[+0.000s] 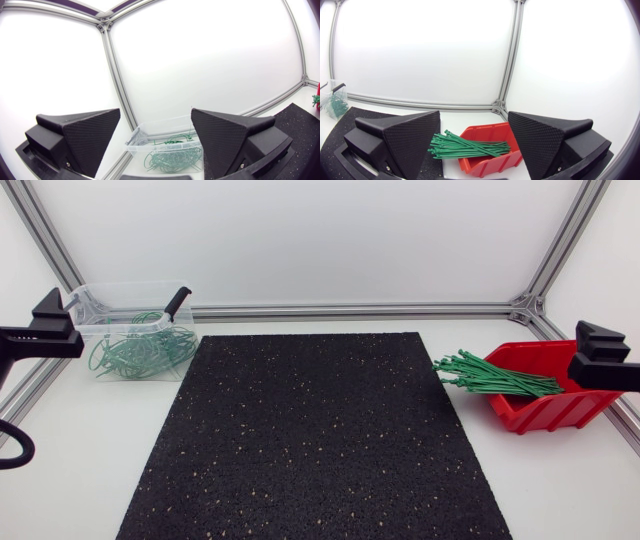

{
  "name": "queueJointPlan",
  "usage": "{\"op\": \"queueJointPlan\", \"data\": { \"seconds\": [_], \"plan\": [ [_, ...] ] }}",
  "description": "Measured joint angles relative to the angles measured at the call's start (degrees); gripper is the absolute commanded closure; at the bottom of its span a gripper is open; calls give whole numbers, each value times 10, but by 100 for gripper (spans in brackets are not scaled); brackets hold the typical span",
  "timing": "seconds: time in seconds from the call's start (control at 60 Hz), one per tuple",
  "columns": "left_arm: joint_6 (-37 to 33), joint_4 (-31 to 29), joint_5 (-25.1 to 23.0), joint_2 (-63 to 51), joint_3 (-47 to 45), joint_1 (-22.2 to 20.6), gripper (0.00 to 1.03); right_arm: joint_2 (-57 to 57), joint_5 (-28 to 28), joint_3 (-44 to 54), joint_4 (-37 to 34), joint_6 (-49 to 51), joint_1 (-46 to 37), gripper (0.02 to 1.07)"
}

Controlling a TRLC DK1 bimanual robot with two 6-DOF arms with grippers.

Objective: Take a green cable tie from the red box, thread the tail through the head to close it, then place it in the transparent bin on the left.

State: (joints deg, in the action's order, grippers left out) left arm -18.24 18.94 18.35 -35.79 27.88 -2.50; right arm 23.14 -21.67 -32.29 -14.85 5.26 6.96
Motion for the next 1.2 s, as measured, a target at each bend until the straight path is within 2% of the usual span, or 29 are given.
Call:
{"op": "queueJointPlan", "data": {
  "seconds": [0.117,0.317,1.0,1.2],
  "plan": [
    [11,-3,0,24,-29,-1,6,-36,1,21,1,10,0,8],
    [35,-25,-7,83,-68,-6,6,-78,40,76,22,10,-13,9],
    [139,-158,-144,294,-224,14,7,-214,202,289,131,-36,-61,12],
    [167,-185,-177,347,-255,21,7,-228,215,310,139,-40,-67,13]
  ]
}}
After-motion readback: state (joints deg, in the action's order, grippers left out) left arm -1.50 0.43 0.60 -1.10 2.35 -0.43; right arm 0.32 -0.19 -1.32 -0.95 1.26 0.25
